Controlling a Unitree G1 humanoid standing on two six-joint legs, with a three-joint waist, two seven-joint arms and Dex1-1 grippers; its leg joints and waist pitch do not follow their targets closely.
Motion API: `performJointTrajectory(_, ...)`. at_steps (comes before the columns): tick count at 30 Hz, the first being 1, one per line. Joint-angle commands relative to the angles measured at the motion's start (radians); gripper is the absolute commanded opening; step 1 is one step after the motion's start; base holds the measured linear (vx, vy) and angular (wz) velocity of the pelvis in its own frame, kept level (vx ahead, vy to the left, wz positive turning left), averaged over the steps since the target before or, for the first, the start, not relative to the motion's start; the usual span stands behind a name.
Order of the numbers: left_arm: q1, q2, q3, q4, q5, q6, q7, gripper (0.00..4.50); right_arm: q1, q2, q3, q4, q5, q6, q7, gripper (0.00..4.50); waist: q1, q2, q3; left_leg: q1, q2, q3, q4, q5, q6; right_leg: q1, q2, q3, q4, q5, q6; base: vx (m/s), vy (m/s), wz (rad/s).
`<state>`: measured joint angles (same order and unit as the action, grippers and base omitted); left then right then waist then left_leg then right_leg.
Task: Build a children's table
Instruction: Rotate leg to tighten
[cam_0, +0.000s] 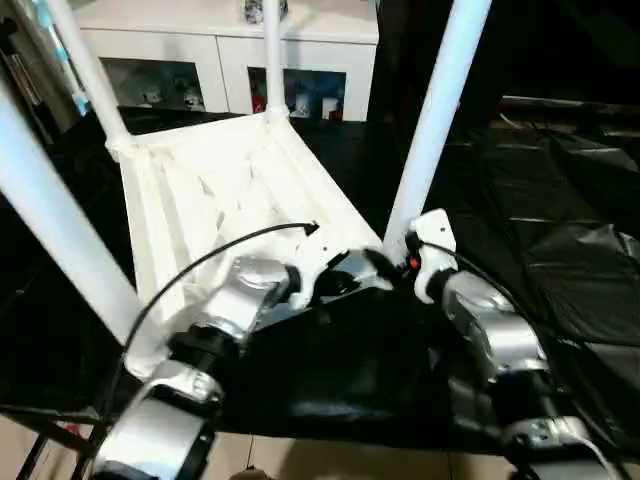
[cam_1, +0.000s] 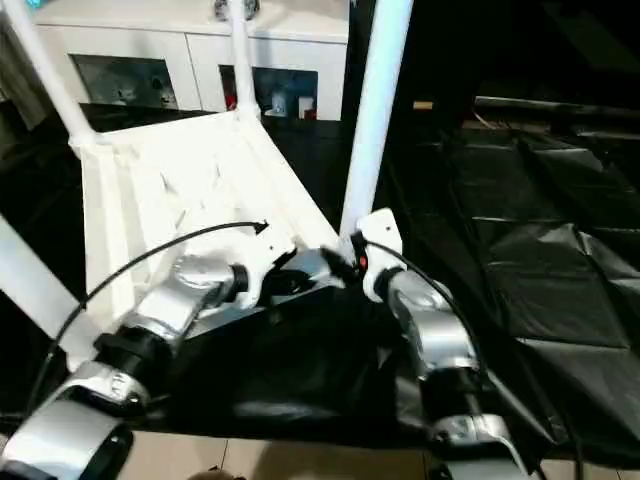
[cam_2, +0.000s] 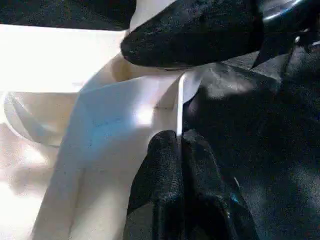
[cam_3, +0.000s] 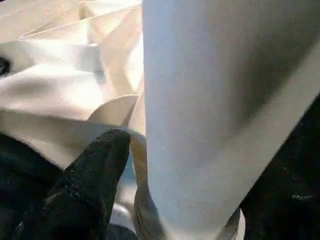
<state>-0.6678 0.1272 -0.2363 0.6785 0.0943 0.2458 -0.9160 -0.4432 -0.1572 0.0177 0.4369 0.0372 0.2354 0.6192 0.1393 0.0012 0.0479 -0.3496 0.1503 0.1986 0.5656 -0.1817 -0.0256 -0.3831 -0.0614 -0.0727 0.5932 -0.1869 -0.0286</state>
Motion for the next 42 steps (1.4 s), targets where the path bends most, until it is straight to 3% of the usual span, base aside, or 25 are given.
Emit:
performJointTrajectory(1, -0.002, -0.02, -0.04, -0.081, -0.053, -0.042, -0.064, 0.0, 0.046, 0.019, 0.18, -0.008, 0.041, 0.016, 0.202, 3.2, 0.005, -0.003, -0.052, 0.008, 0.096, -0.05, -0.067, -0.238, 0.04, 0.041, -0.124, 0.065, -0.083, -0.275, -0.17, 0.0, 0.0, 0.0)
performJointTrajectory(3, 0.016, 0.005, -0.055, -0.108, -0.064, -0.054, -0.125, 0.0, 0.06, -0.023, 0.2, -0.039, 0.055, 0.009, 0.286, 3.2, 0.003, -0.002, -0.05, 0.007, 0.096, -0.05, -0.068, -0.237, 0.043, 0.039, -0.122, 0.065, -0.084, -0.278, -0.173, 0.0, 0.0, 0.0)
performJointTrajectory(5, 0.037, 0.036, -0.067, -0.141, -0.076, -0.058, -0.196, 0.0, 0.078, -0.08, 0.219, -0.079, 0.074, 0.015, 0.398, 3.2, 0.01, -0.003, -0.05, 0.006, 0.098, -0.049, -0.066, -0.233, 0.052, 0.042, -0.122, 0.065, -0.082, -0.283, -0.171, 0.0, 0.0, 0.0)
performJointTrajectory(11, 0.063, 0.087, -0.083, -0.181, -0.09, -0.068, -0.308, 0.0, 0.11, -0.168, 0.262, -0.132, 0.077, 0.052, 0.551, 3.2, 0.023, -0.002, -0.05, 0.008, 0.101, -0.045, -0.063, -0.219, 0.061, 0.036, -0.12, 0.064, -0.079, -0.272, -0.185, 0.0, 0.0, 0.0)
performJointTrajectory(17, 0.077, 0.104, -0.09, -0.21, -0.101, -0.052, -0.339, 0.0, 0.119, -0.185, 0.281, -0.142, 0.077, 0.06, 0.575, 3.2, 0.032, -0.004, -0.05, 0.01, 0.102, -0.048, -0.066, -0.236, 0.042, 0.035, -0.122, 0.064, -0.082, -0.316, -0.174, 0.0, 0.0, 0.0)
performJointTrajectory(18, 0.082, 0.11, -0.095, -0.221, -0.104, -0.046, -0.354, 0.0, 0.119, -0.188, 0.287, -0.144, 0.075, 0.061, 0.579, 2.97, 0.032, -0.004, -0.05, 0.009, 0.102, -0.048, -0.066, -0.236, 0.041, 0.035, -0.123, 0.065, -0.082, -0.319, -0.172, 0.0, 0.0, 0.0)
performJointTrajectory(27, 0.097, 0.12, -0.107, -0.239, -0.1, -0.03, -0.385, 0.0, 0.125, -0.182, 0.296, -0.151, 0.063, 0.073, 0.589, 2.27, 0.031, -0.004, -0.051, 0.008, 0.1, -0.047, -0.064, -0.216, 0.045, 0.035, -0.12, 0.064, -0.079, -0.289, -0.176, 0.0, 0.0, 0.0)
performJointTrajectory(36, 0.076, 0.083, -0.083, -0.201, -0.072, -0.017, -0.277, 0.0, 0.137, -0.139, 0.273, -0.135, 0.055, 0.064, 0.505, 2.12, 0.031, -0.001, -0.051, 0.009, 0.098, -0.048, -0.065, -0.23, 0.04, 0.034, -0.12, 0.063, -0.083, -0.31, -0.17, 0.0, 0.0, 0.0)
performJointTrajectory(38, 0.051, 0.051, -0.062, -0.166, -0.061, -0.007, -0.199, 0.0, 0.133, -0.098, 0.249, -0.108, 0.037, 0.073, 0.41, 2.1, 0.028, -0.002, -0.045, 0.012, 0.097, -0.049, -0.068, -0.261, 0.03, 0.032, -0.122, 0.064, -0.091, -0.379, -0.157, 0.0, 0.0, 0.0)
performJointTrajectory(42, 0.003, -0.018, -0.03, -0.096, -0.03, 0.004, -0.025, 0.0, 0.103, 0.008, 0.181, -0.01, -0.01, 0.088, 0.146, 2.04, 0.01, -0.001, -0.032, 0.031, 0.09, -0.062, -0.074, -0.386, -0.017, 0.018, -0.128, 0.056, -0.121, -0.635, -0.089, -0.014, 0.003, -0.02)
